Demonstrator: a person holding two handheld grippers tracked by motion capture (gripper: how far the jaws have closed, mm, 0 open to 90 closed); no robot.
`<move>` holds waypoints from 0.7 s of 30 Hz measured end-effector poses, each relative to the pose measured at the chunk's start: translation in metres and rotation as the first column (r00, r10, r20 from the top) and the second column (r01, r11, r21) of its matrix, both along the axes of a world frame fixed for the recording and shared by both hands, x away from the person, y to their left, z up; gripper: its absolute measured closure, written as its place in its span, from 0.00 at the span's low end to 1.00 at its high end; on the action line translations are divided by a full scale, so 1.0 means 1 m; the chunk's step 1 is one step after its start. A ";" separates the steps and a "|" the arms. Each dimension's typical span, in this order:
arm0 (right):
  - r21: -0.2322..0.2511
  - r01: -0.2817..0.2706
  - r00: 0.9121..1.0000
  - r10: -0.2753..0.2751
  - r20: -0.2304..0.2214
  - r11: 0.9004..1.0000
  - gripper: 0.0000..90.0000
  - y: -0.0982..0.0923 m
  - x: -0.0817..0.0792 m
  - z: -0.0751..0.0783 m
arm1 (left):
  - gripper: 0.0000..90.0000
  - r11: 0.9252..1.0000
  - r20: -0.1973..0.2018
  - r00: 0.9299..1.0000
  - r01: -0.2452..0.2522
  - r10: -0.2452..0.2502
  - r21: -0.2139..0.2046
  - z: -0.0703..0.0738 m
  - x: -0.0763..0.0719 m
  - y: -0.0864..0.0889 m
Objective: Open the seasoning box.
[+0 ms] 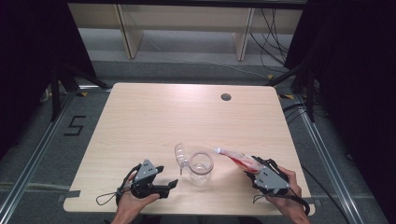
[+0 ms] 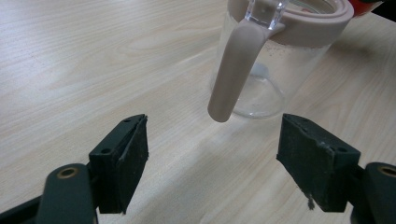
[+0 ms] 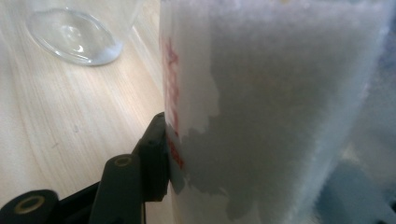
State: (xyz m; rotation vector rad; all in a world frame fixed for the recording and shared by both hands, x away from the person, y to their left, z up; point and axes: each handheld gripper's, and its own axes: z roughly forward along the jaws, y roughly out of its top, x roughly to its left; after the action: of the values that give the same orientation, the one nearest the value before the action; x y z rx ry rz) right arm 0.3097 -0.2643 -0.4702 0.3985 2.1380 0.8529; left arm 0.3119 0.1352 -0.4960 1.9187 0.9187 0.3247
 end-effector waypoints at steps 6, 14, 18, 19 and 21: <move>-0.018 0.003 1.000 -0.003 0.015 1.000 0.54 0.000 -0.002 0.002 | 0.27 1.000 0.002 1.000 0.005 -0.005 0.005 0.000 0.000 0.001; -0.041 -0.011 0.999 0.013 0.029 0.999 0.54 0.000 -0.003 0.003 | 0.27 1.000 0.002 1.000 0.002 -0.002 0.009 0.000 0.000 0.000; -0.064 0.000 0.999 0.003 0.043 0.998 0.54 0.001 -0.004 0.003 | 0.27 1.000 0.004 1.000 0.000 0.000 0.003 0.000 0.000 0.000; -0.073 -0.012 0.999 0.015 0.046 0.997 0.54 0.001 -0.004 0.004 | 0.27 1.000 0.004 1.000 0.000 0.000 0.004 0.000 0.000 0.000; -0.082 0.001 0.999 0.003 0.051 0.997 0.54 0.002 -0.005 0.004 | 0.27 1.000 0.003 1.000 0.002 -0.002 0.008 0.000 0.000 0.000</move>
State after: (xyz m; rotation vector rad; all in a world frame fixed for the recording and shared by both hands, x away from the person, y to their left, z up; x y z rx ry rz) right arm 0.3047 -0.2628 -0.4665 0.3305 2.1182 0.7651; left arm 0.3122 0.1351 -0.4957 1.9256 0.9152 0.3300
